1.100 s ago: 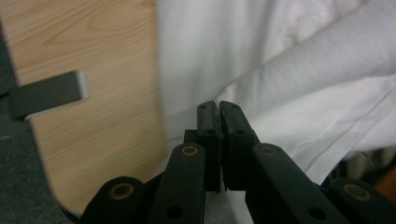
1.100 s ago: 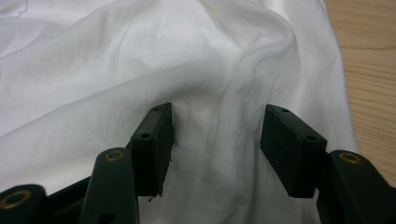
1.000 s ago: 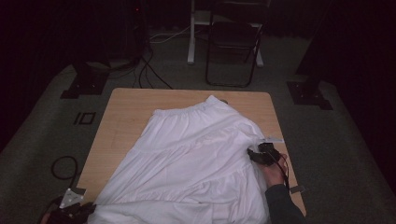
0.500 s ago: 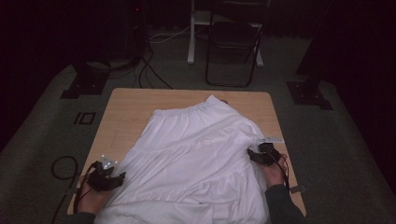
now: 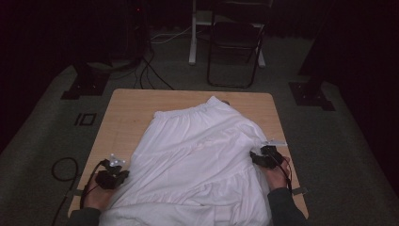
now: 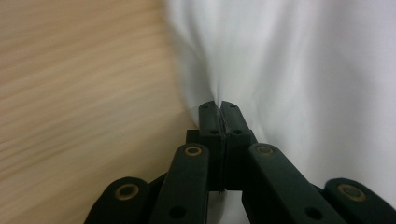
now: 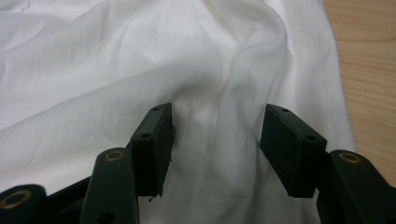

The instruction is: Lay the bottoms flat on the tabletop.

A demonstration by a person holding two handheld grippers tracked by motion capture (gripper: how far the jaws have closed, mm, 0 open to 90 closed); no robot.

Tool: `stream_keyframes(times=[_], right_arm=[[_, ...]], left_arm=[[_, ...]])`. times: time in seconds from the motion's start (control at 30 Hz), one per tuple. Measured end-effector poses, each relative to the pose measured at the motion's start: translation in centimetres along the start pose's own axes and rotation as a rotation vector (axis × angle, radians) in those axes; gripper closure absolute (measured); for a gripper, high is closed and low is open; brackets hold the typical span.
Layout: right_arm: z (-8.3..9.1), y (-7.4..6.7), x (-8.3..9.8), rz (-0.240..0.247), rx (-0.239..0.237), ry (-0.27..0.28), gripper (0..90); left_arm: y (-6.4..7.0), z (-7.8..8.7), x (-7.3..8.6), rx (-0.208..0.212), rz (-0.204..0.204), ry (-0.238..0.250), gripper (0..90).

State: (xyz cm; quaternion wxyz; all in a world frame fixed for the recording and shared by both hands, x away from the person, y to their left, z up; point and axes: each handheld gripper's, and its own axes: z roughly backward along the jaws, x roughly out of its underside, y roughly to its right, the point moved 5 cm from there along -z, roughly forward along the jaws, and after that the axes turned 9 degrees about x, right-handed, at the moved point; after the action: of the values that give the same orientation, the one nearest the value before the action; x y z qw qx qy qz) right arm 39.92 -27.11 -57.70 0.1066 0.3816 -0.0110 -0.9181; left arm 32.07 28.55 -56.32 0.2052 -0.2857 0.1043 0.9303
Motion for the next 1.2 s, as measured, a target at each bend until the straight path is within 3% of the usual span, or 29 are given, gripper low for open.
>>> stream_keyframes(times=[0.03, 0.07, 0.1, 0.13, 0.17, 0.2, 0.23, 0.27, 0.33, 0.37, 0.47, 0.53, 0.57, 0.63, 0.73, 0.8, 0.83, 0.9, 0.93, 0.97, 1.0, 1.03, 1.07, 1.13, 1.17, 1.2], right_arm=[[0.2, -0.1, 0.1, 0.002, -0.003, -0.007, 43.5], [0.2, -0.1, 0.1, 0.002, -0.003, -0.007, 43.5], [0.3, -0.1, 0.2, 0.008, -0.005, -0.01, 43.4], [0.3, -0.1, 0.2, 0.008, -0.005, -0.01, 43.4], [0.8, -0.6, 0.6, 0.035, -0.027, -0.019, 43.0], [1.0, -0.8, 0.8, 0.045, -0.039, -0.013, 42.9], [1.0, -0.8, 0.8, 0.045, -0.039, -0.013, 42.9], [1.1, -0.9, 0.9, 0.05, -0.045, -0.005, 42.9], [1.2, -1.0, 1.1, 0.053, -0.05, 0.005, 42.9], [1.2, -0.9, 1.1, 0.053, -0.051, 0.011, 42.9], [1.3, -0.6, 1.1, 0.052, -0.023, 0.014, 49.7], [1.5, 0.2, 1.2, 0.09, 0.038, 0.026, 63.9], [1.6, 0.7, 1.4, 0.101, 0.039, 0.02, 75.2], [1.6, 1.7, 1.5, 0.11, 0.069, 0.005, 87.2], [1.3, 3.1, 1.5, 0.141, 0.182, 0.004, 87.0], [1.0, 4.4, 1.4, 0.073, 0.219, 0.003, 79.5], [0.9, 5.0, 1.4, 0.022, 0.209, -0.001, 77.0], [0.9, 5.4, 1.3, -0.013, 0.188, -0.013, 71.3], [1.0, 5.3, 1.4, -0.015, 0.181, -0.014, 68.6], [1.1, 5.0, 1.4, -0.017, 0.148, -0.02, 64.7], [1.2, 4.6, 1.4, -0.012, 0.112, -0.023, 60.5], [1.4, 3.9, 1.5, 0.011, 0.055, -0.03, 57.9], [1.6, 3.3, 1.5, 0.038, 0.03, -0.038, 54.7], [1.7, 2.8, 1.4, 0.065, 0.026, -0.045, 50.3], [2.1, 1.9, 0.6, 0.081, 0.011, -0.012, 45.8], [2.2, 1.7, 0.2, 0.078, 0.012, 0.003, 44.6]], left_arm=[[-0.8, 0.1, -0.1, -0.032, 0.019, 0.011, 90.0], [-0.8, 0.1, -0.1, -0.032, 0.019, 0.011, 90.0], [-2.2, 0.3, -0.2, -0.093, 0.043, 0.021, 90.0], [-2.2, 0.3, -0.2, -0.093, 0.043, 0.021, 90.0], [-5.1, 0.7, -0.7, -0.216, 0.146, 0.073, 90.0], [-5.7, 0.9, -0.9, -0.239, 0.182, 0.093, 90.0], [-5.7, 0.9, -0.9, -0.239, 0.182, 0.093, 90.0], [-6.1, 1.0, -1.1, -0.26, 0.209, 0.118, 90.0], [-6.3, 0.9, -1.5, -0.26, 0.234, 0.132, 89.8], [-6.0, 0.7, -1.7, -0.245, 0.235, 0.126, 89.4], [-4.0, 0.2, -2.4, -0.217, 0.127, 0.122, 83.7], [-3.2, 0.1, -2.6, -0.204, 0.107, 0.125, 83.7], [-2.7, 0.1, -2.7, -0.191, 0.1, 0.125, 85.5], [-2.0, -0.2, -3.0, -0.17, 0.082, 0.122, 88.4], [-0.7, -1.1, -3.4, -0.146, 0.025, 0.095, 89.6], [-0.4, -1.8, -3.6, -0.162, -0.001, 0.073, 89.8], [-0.6, -1.9, -3.7, -0.172, 0.008, 0.073, 89.9], [-1.5, -2.1, -3.9, -0.199, 0.037, 0.077, 90.0], [-2.5, -2.1, -4.1, -0.229, 0.07, 0.088, 90.0], [-3.1, -2.1, -4.1, -0.249, 0.101, 0.097, 90.0], [-4.0, -2.2, -4.1, -0.268, 0.164, 0.098, 89.9], [-4.4, -2.5, -4.1, -0.265, 0.201, 0.076, 89.3], [-4.4, -2.7, -4.2, -0.256, 0.205, 0.05, 84.7], [-4.2, -2.7, -4.4, -0.272, 0.19, 0.053, 62.7], [-2.7, -2.1, -5.3, -0.273, 0.147, 0.107, 53.2], [-2.1, -1.8, -5.7, -0.282, 0.135, 0.128, 50.5]])
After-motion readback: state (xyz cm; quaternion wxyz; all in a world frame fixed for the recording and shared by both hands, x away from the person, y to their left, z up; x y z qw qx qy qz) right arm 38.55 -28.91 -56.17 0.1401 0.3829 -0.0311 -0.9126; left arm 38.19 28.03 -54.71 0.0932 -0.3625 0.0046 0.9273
